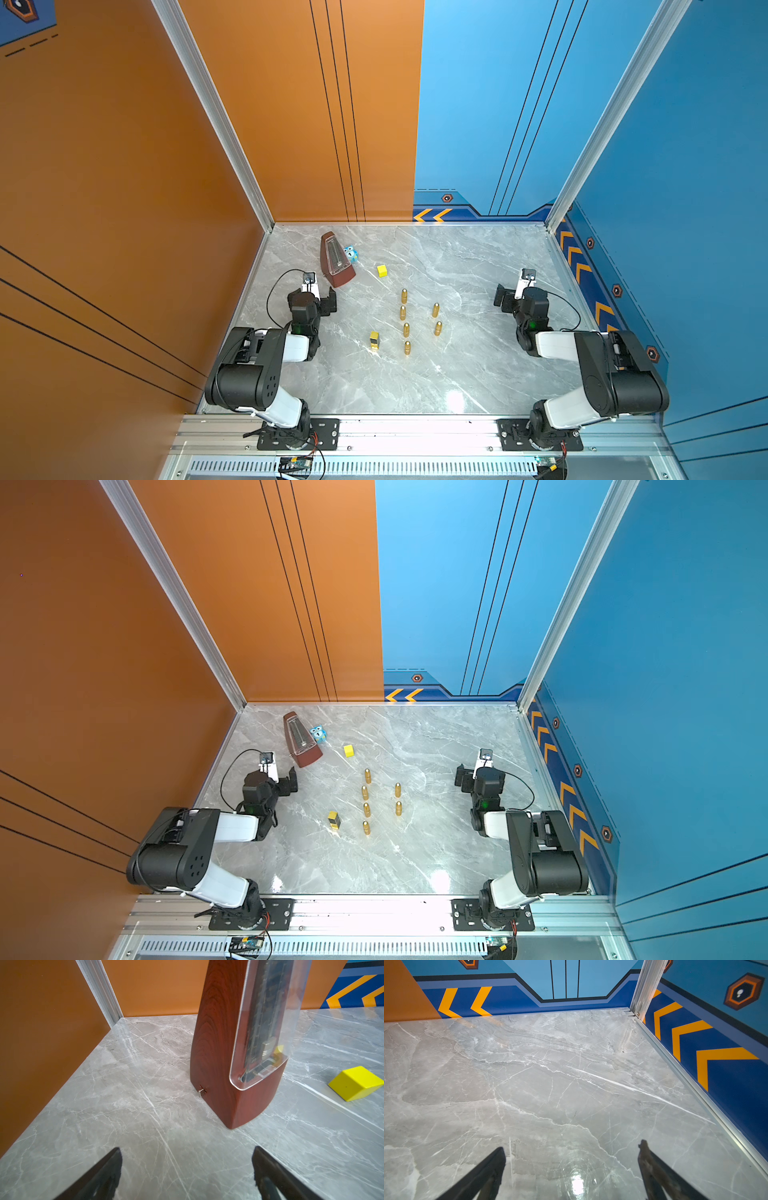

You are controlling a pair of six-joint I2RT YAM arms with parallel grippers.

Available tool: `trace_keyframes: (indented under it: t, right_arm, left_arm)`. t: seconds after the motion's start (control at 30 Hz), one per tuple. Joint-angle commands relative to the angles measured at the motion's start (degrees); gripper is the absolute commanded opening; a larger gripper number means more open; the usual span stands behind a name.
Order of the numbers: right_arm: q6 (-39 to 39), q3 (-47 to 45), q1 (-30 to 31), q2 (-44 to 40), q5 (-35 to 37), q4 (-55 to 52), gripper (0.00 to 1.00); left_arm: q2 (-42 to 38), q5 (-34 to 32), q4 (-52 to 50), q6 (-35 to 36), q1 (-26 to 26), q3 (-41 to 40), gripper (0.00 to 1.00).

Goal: Open the lipstick cap
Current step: Pick up the lipstick at the center of the board.

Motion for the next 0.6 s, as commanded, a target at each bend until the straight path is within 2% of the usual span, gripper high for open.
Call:
trace_keyframes:
  t: [0.0,0.07,0.23,0.4,0.57]
  right_arm:
    - [-0.6,-0.3,-0.4,0.2,-0.8,1.4,1.0]
    - [-0.6,-0.2,-0.3,0.2,-0.8,1.4,1.0]
    - [-0.8,1.0,-0.3,-0.8,-0.9,-1.6,1.0]
    - [1.0,10.9,0.4,-4.6,0.0,-23.6,1.0]
    - [6.2,13.1,-0.2,-8.8,-0.3,-29.8,1.0]
  left_arm:
    - [-0.2,-0.4,-0.4,-0.3,0.1,0.7,0.98]
    - [0.2,0.4,-0.4,0.3,-0.1,1.0,0.98]
    - [-1.9,-2.4,-0.2,-0.7,-0.1,-0.5,0.98]
    - [-8.0,-4.2,-0.4,-1.3,-0.2,-3.0,0.98]
    - [-17.5,-6.1,-0.5,-2.4,0.1,-7.1,0.98]
